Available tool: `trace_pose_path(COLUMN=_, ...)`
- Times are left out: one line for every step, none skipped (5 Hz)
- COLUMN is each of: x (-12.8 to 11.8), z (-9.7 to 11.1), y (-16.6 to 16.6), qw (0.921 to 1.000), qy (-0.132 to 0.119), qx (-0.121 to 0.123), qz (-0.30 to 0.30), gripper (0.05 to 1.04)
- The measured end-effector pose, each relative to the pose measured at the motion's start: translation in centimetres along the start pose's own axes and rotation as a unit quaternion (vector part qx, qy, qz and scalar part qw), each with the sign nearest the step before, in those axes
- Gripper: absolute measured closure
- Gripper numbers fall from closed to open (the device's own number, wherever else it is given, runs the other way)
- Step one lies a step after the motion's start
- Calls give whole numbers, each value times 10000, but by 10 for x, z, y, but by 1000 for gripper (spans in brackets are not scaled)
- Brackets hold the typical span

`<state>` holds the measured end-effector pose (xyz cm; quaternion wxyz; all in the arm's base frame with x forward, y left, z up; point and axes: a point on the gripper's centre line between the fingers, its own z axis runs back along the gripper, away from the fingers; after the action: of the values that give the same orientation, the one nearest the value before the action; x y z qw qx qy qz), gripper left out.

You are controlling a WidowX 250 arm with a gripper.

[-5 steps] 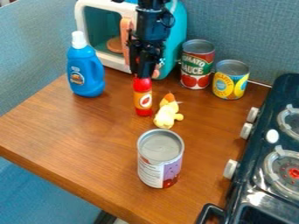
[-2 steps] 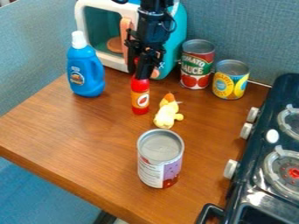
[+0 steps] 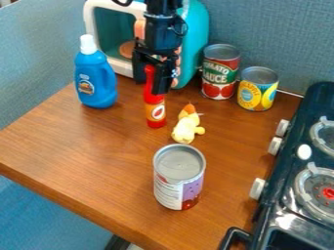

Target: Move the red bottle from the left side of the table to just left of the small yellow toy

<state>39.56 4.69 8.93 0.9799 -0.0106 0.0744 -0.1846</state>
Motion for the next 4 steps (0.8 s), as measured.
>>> trace_pose_path(x=-8, z=2, y=4, qw=9999, qy=-113, qx=-101, qz=74, gripper=74)
trace_pose_path(x=-20, z=14, y=4, qw=9993, qy=-356, qx=-95, qz=99, gripper=79)
trace_pose_path(x=-26, z=23, y=4, qw=9982, qy=-578, qx=-103, qz=89, gripper=82)
trace_pose_path(x=-25, z=23, y=3, qw=9981, qy=-592, qx=-137, qz=39, gripper=82)
